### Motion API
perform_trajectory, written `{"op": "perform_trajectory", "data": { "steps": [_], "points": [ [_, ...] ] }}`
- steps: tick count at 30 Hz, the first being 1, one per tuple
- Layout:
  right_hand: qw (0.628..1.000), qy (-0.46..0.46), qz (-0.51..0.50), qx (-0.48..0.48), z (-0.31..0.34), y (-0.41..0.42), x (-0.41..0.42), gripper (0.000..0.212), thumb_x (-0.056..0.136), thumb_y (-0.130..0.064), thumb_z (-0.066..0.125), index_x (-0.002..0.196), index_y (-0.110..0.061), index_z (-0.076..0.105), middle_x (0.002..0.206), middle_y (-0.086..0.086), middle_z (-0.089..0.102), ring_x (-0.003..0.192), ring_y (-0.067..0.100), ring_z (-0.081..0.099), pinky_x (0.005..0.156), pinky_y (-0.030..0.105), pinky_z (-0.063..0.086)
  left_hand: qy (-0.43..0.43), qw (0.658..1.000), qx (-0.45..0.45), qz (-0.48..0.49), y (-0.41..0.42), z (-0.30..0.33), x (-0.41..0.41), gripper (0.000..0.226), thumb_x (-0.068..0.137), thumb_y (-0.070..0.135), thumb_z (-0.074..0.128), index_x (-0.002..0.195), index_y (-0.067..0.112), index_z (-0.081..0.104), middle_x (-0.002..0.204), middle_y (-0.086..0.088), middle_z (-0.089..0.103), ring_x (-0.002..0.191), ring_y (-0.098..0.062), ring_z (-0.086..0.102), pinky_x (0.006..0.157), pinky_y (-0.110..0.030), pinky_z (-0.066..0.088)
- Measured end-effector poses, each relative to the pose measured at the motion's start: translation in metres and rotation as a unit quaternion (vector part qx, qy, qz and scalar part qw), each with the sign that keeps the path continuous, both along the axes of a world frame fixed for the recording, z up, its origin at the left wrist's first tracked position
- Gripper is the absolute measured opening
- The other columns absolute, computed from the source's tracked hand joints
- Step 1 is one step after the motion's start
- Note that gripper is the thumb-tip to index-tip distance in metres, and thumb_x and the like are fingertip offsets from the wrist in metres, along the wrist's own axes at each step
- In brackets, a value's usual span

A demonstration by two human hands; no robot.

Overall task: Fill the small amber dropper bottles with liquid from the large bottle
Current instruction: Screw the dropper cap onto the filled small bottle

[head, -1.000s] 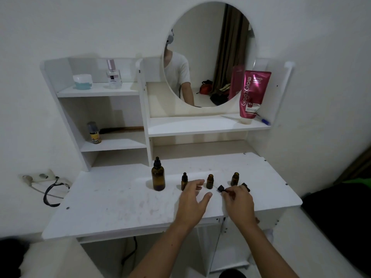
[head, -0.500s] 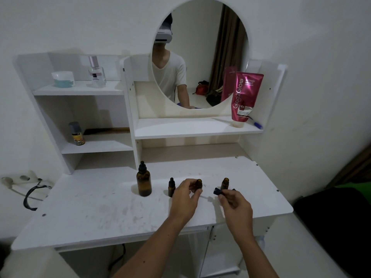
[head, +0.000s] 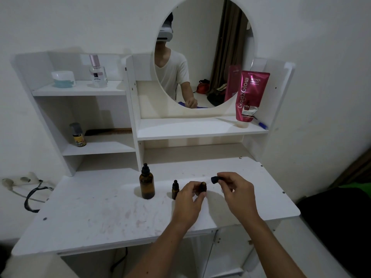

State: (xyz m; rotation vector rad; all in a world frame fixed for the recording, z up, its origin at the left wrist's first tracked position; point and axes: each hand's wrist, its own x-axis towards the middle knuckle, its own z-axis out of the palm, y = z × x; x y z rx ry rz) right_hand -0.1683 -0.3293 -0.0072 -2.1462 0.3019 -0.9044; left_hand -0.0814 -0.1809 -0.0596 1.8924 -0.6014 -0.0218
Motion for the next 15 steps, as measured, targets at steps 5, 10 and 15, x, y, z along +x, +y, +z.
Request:
{"op": "perform_trajectory", "data": {
  "steps": [5, 10, 15],
  "points": [
    [0.992, 0.010, 0.059, -0.113, 0.012, -0.002, 0.013, 0.026, 0.095, -0.002, 0.069, 0.115, -0.018, 0.076, 0.104, -0.010, 0.075, 0.095, 0.002, 0.071, 0.084, 0.013, 0.055, -0.007, 1.000, 0.000, -0.007, 0.000, 0.000, 0.000, 0.022, 0.098, 0.023, 0.069, 0.120, 0.027, 0.068, 0.112, 0.020, 0.070, 0.107, 0.004, 0.063, 0.091, -0.006, 0.046],
    [0.976, 0.092, 0.106, -0.168, 0.013, 0.001, 0.026, 0.028, 0.097, -0.004, 0.066, 0.117, -0.020, 0.077, 0.109, -0.010, 0.077, 0.100, 0.005, 0.072, 0.092, 0.028, 0.058, -0.005, 1.000, -0.021, -0.011, 0.002, 0.000, -0.001, 0.021, 0.099, 0.018, 0.068, 0.119, 0.025, 0.069, 0.108, 0.020, 0.071, 0.105, 0.007, 0.063, 0.090, -0.007, 0.047],
    [0.980, 0.100, 0.097, -0.140, 0.010, 0.003, 0.029, 0.023, 0.095, -0.009, 0.070, 0.113, -0.022, 0.078, 0.103, -0.012, 0.078, 0.093, 0.003, 0.072, 0.088, 0.028, 0.059, -0.007, 0.999, -0.028, -0.015, 0.002, 0.001, -0.002, 0.019, 0.099, 0.017, 0.068, 0.116, 0.024, 0.070, 0.107, 0.019, 0.071, 0.106, 0.004, 0.064, 0.090, -0.008, 0.047]
  ]
}}
